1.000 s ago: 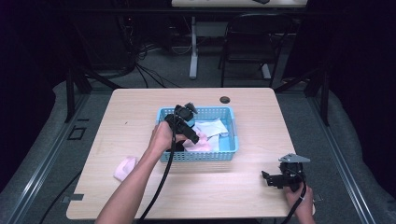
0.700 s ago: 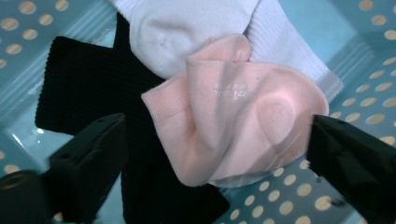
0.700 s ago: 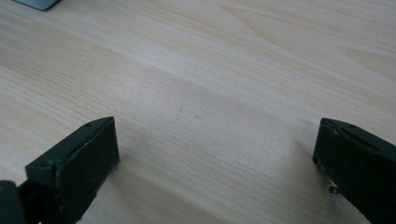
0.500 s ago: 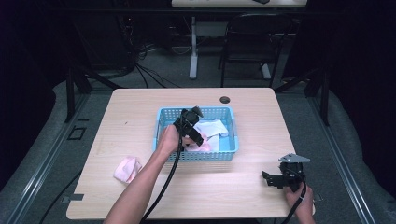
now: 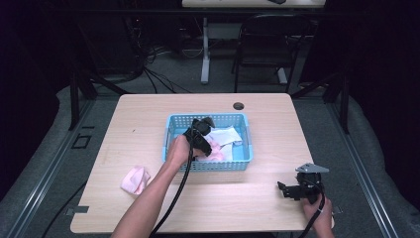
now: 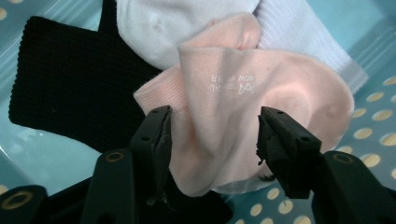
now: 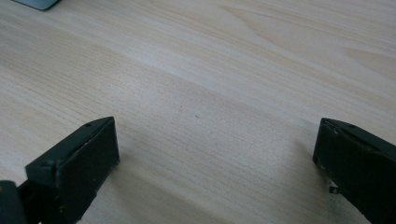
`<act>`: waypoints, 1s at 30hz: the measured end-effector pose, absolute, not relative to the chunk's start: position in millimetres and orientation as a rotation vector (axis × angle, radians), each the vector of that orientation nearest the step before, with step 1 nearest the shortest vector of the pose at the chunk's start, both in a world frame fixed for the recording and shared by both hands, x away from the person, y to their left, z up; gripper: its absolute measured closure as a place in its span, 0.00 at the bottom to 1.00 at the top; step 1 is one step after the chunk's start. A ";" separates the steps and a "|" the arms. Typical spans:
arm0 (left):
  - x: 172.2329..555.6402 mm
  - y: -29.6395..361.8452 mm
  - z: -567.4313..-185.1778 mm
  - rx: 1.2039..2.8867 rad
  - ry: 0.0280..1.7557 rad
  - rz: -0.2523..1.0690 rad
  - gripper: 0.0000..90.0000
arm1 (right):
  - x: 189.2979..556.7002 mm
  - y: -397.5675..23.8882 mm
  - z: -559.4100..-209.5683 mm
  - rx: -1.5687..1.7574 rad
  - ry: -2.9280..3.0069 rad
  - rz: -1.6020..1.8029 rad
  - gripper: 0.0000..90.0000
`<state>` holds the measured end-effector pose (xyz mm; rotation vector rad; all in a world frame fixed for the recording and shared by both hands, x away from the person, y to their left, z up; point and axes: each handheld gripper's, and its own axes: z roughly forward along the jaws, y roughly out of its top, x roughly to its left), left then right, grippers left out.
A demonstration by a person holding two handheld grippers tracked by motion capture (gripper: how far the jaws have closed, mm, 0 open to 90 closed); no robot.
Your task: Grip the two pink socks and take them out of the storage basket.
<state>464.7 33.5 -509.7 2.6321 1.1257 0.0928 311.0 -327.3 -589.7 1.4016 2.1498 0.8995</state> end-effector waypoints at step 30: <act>458.3 51.3 -480.5 2.616 1.097 0.195 0.91 | 311.0 -327.3 -589.7 1.401 2.149 0.900 0.00</act>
